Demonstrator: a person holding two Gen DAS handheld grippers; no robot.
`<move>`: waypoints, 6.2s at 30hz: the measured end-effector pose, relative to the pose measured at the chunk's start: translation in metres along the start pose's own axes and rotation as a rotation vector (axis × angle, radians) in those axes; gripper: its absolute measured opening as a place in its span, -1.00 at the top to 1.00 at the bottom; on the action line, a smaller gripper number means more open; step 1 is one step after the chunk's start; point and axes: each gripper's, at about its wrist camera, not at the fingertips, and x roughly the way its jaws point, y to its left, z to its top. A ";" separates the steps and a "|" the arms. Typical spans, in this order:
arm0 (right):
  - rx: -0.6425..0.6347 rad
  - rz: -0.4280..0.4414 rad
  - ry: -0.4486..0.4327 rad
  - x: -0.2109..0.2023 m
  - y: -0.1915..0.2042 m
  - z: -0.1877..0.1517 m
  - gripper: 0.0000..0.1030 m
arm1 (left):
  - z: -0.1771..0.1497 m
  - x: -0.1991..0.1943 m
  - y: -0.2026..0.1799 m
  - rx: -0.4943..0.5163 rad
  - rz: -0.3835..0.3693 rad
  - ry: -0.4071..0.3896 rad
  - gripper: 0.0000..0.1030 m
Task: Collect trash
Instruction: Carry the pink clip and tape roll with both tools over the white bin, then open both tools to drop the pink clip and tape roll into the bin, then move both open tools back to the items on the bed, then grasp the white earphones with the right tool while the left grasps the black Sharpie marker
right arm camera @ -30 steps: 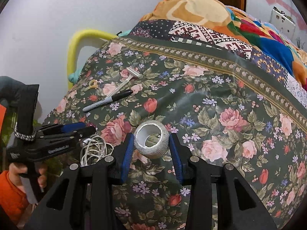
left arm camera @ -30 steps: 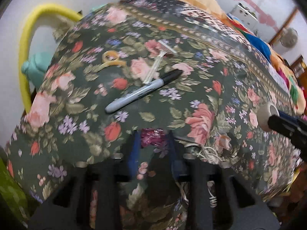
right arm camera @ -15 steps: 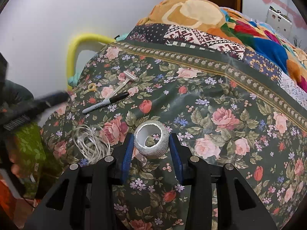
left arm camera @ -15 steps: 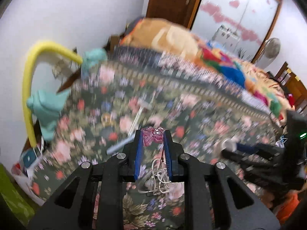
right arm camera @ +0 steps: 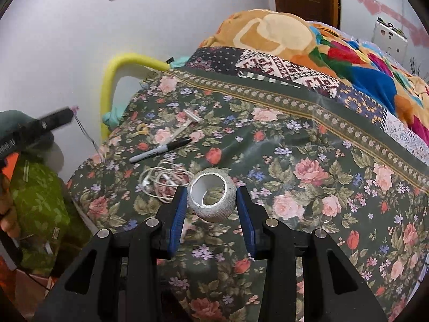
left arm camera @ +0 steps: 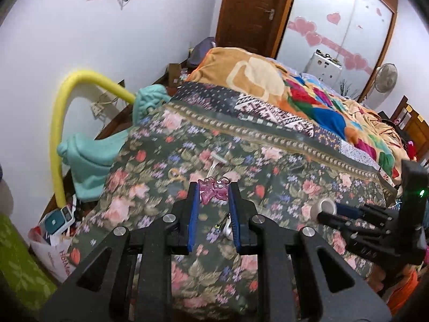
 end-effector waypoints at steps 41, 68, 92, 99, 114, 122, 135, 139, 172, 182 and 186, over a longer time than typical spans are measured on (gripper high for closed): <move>-0.430 0.249 0.161 0.032 0.338 -0.102 0.33 | -0.262 -0.130 0.234 -0.421 0.250 0.140 0.60; -0.475 0.211 0.578 0.194 0.443 -0.186 0.31 | -0.391 -0.051 0.346 -0.758 0.210 0.416 0.60; -0.435 0.290 0.534 0.161 0.431 -0.161 0.28 | -0.365 -0.077 0.332 -0.725 0.232 0.386 0.41; -0.447 0.268 0.406 0.120 0.400 -0.136 0.28 | -0.330 -0.087 0.300 -0.618 0.252 0.345 0.41; -0.278 0.125 0.135 0.046 0.260 -0.056 0.28 | -0.195 -0.072 0.197 -0.316 0.210 0.229 0.41; -0.136 0.055 0.077 0.023 0.162 -0.026 0.28 | -0.129 -0.030 0.136 -0.195 0.154 0.223 0.21; -0.033 -0.044 0.070 0.051 0.067 -0.005 -0.55 | -0.063 0.039 0.070 -0.111 0.034 0.220 -0.04; 0.026 -0.004 0.124 0.082 0.053 0.000 -0.55 | -0.053 0.062 0.060 -0.075 0.008 0.240 -0.04; 0.220 0.012 0.095 0.097 -0.037 -0.002 0.65 | -0.021 0.199 0.005 0.057 -0.129 0.375 0.49; 0.226 0.011 0.052 0.067 -0.034 0.004 0.66 | -0.026 0.188 -0.021 0.094 -0.065 0.385 0.82; 0.200 0.000 0.028 0.050 -0.027 0.005 0.66 | -0.033 0.162 -0.030 0.084 -0.066 0.363 0.82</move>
